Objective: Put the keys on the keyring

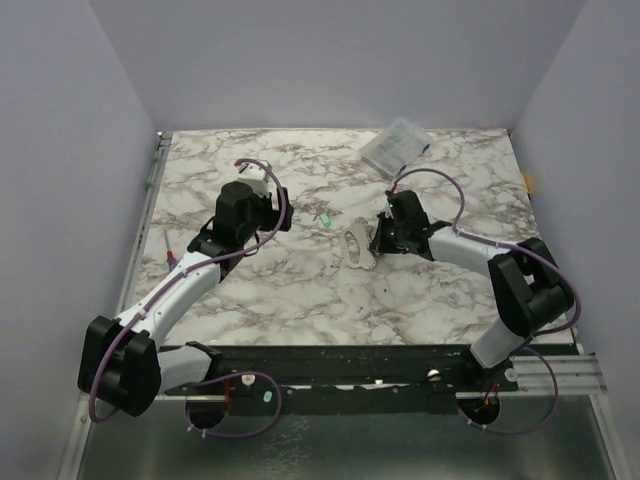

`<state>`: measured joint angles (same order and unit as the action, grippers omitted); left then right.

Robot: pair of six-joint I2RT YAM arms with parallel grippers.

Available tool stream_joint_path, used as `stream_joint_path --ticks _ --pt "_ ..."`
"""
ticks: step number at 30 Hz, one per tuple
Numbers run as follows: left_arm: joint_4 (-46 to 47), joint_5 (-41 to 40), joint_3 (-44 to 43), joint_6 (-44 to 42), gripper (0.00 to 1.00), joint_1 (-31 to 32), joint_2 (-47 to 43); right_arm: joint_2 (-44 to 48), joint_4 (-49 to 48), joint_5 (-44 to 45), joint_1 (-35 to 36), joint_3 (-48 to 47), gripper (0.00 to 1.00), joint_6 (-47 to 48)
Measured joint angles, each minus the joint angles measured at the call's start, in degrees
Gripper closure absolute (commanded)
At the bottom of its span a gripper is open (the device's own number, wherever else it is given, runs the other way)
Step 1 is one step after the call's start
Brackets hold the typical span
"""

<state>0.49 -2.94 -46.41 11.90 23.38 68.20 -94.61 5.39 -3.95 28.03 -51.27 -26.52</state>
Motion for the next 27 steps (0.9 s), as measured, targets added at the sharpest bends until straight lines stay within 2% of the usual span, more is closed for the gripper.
stream_joint_path --ticks 6,17,19,23,27 --pt "-0.07 6.71 -0.79 -1.2 0.24 0.0 0.5 3.54 -0.04 -1.33 0.46 1.79 0.99 0.72" --pt "-0.07 11.76 -0.98 -1.9 0.26 0.13 0.5 5.75 1.07 1.33 0.79 2.03 0.99 1.55" --pt "-0.07 12.15 -0.98 -1.95 0.26 0.24 0.5 6.08 1.33 2.62 0.79 2.03 0.91 1.44" --pt "-0.07 12.79 -0.98 -2.14 0.26 0.5 0.5 6.16 2.51 5.73 0.79 2.03 0.64 -0.11" --pt "-0.07 12.83 -0.98 -2.23 0.26 0.72 0.48 6.12 4.35 7.5 0.79 2.03 0.49 -1.79"
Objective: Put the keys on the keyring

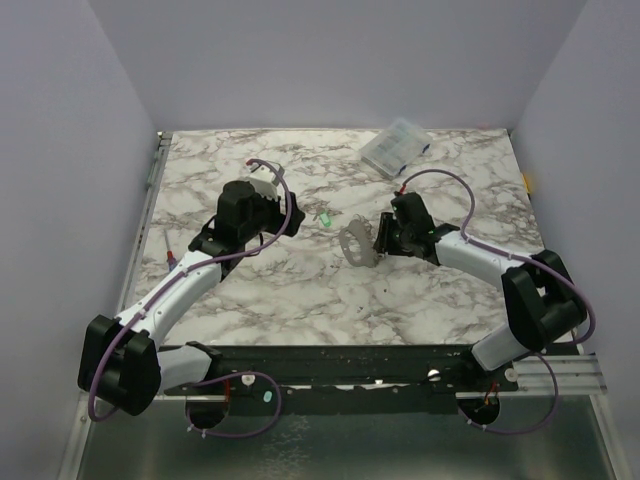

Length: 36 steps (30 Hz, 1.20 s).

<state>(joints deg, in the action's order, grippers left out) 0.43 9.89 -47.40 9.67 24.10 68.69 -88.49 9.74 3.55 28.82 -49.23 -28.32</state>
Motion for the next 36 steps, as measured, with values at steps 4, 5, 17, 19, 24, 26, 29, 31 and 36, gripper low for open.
stream_joint_path --ticks 4,5,17,19,24,26,29,31,36 --pt "0.0 0.0 0.0 -0.26 0.26 0.09 -0.07 -0.35 0.39 0.33 0.0 0.0 0.4 -0.04" --pt "0.0 0.0 0.0 -0.31 0.26 0.13 -0.11 -0.46 0.39 0.33 0.0 0.0 0.4 0.2" --pt "0.0 0.0 0.0 -0.74 0.26 0.81 -0.33 -5.6 -0.37 1.97 0.0 -1.25 0.52 7.58" --pt "0.0 -0.02 0.0 -0.79 0.26 0.96 -0.33 -5.6 -0.68 1.99 0.0 -1.68 0.54 8.92" --pt "-0.02 -0.02 0.0 -0.85 0.26 1.11 -0.33 -5.64 -1.7 1.51 0.0 -2.8 0.63 11.15" --pt "-0.02 -0.02 -0.02 -0.94 0.26 1.16 -0.33 -5.81 -2.05 1.31 0.0 -3.13 0.64 11.61" --pt "-0.02 -0.02 0.0 -0.98 0.26 1.16 -0.33 -6.8 -2.54 1.14 0.0 -3.56 0.64 11.93" --pt "0.0 -0.02 -0.02 -1.01 0.26 1.16 -0.33 -7.5 -2.56 1.14 0.0 -3.78 0.64 12.07" --pt "0.0 -0.02 0.0 -1.01 0.26 1.18 -0.33 -8.15 -2.58 1.27 0.0 -4.35 0.64 12.74"
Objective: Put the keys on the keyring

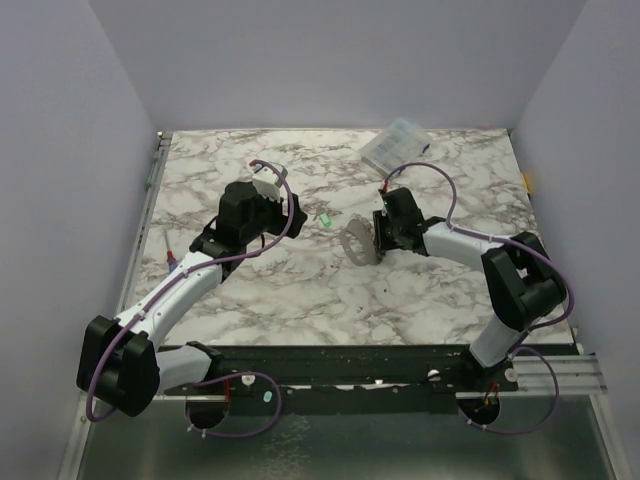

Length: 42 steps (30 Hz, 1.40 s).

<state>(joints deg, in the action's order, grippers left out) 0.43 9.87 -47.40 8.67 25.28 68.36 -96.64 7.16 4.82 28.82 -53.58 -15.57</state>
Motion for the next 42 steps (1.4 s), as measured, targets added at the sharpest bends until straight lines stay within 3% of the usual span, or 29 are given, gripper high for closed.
stream_joint_path --ticks 6,22,33,42 --pt "-0.02 0.0 0.0 0.0 0.26 0.04 0.0 -1.4 0.2 0.79 0.0 -1.4 0.7 0.31" --pt "-0.02 0.02 -0.02 -0.02 0.27 0.37 0.0 -0.02 0.44 3.3 0.0 -0.44 0.68 -1.03" --pt "0.0 0.0 0.0 -0.2 0.27 0.57 0.0 6.45 2.64 5.16 0.0 -0.42 0.62 -8.33" --pt "-0.02 0.0 0.0 -0.24 0.27 0.74 -0.11 1.25 6.45 2.19 0.0 -4.55 0.67 -15.5"
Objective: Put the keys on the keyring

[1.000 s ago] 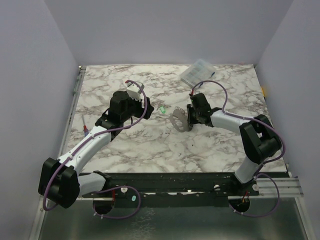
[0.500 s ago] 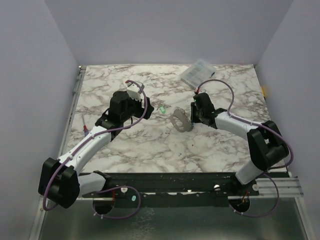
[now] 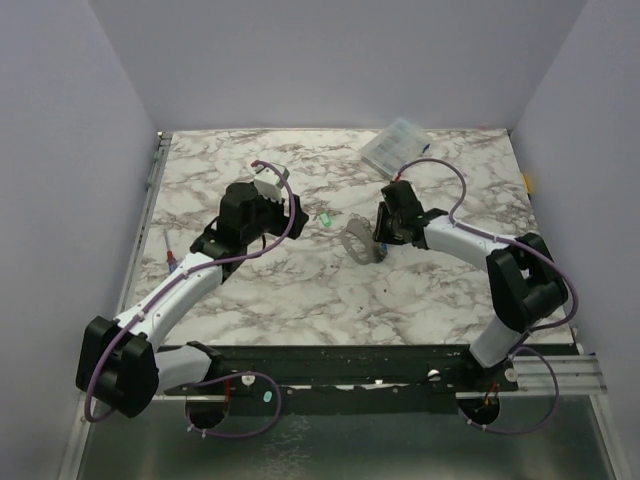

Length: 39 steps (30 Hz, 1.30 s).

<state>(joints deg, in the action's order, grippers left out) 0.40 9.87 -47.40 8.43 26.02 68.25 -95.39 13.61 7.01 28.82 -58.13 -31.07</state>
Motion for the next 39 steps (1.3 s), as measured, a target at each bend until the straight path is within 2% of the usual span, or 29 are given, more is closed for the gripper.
stream_joint_path --ticks 17,39 --pt "0.0 0.0 -0.02 -0.22 0.27 0.68 -0.74 -3.98 1.42 1.51 0.0 -0.85 0.71 -4.02" --pt "-0.57 -0.02 0.0 -0.87 0.27 1.22 -0.74 -5.38 -1.07 2.27 0.0 -1.16 0.72 -2.84"
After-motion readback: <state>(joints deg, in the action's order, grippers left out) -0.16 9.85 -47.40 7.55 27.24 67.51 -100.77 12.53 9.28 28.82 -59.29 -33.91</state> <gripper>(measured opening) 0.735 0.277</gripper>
